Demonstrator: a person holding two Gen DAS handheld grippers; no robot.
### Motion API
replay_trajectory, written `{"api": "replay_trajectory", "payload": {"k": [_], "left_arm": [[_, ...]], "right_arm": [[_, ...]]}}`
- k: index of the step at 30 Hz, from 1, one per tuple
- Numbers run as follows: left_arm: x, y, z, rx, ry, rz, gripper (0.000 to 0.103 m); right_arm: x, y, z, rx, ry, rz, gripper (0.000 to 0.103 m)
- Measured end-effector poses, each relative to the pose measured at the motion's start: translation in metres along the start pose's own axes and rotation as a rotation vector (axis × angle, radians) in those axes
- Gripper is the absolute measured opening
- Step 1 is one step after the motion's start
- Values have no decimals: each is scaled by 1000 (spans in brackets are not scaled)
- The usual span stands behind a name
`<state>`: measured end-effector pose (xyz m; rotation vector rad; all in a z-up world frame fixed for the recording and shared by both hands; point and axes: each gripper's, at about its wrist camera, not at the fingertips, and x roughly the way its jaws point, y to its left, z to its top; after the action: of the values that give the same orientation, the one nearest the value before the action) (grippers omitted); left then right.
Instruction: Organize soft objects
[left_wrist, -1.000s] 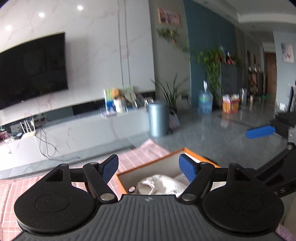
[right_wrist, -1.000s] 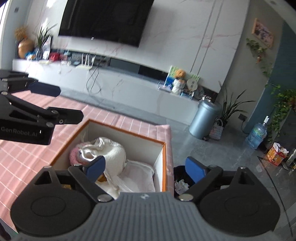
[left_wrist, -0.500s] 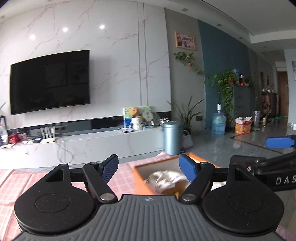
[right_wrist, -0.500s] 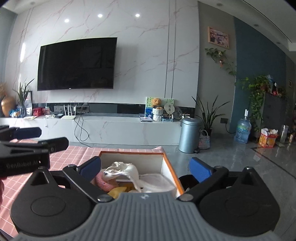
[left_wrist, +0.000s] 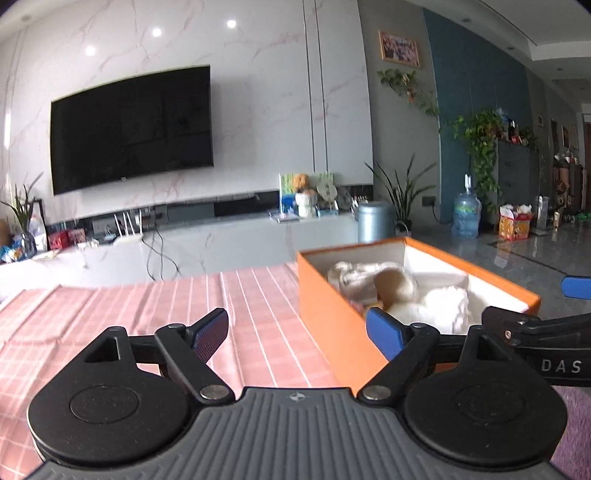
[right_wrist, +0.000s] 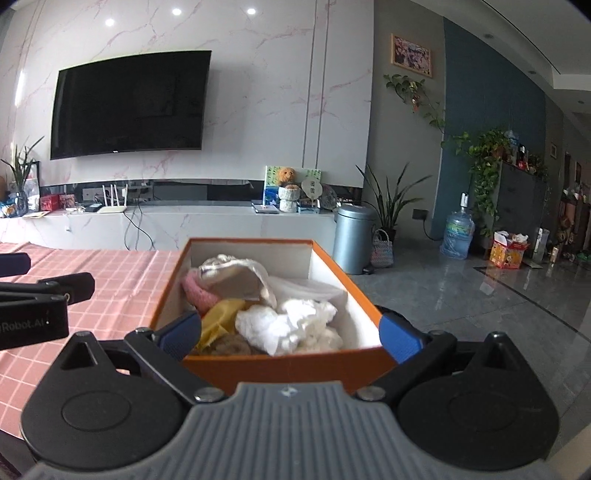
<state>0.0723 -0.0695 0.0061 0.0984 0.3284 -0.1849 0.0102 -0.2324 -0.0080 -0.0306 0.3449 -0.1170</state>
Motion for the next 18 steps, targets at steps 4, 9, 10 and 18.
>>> {"api": "replay_trajectory", "payload": {"k": [4,9,10,18], "left_arm": [[7,3,-11,-29,52,4,99],[6,9,-25,-50,64,26,99],[5,9,-25,-51,62,32,99],[3,9,-30,-60,72,44,99]], "right_arm": [[5,1,-15,19,10,0,100],[10,7,-23,-16,17,1,100],[10,7,-23,-19,17,2,100],[10,11,-24,-36,10,13,100]]}}
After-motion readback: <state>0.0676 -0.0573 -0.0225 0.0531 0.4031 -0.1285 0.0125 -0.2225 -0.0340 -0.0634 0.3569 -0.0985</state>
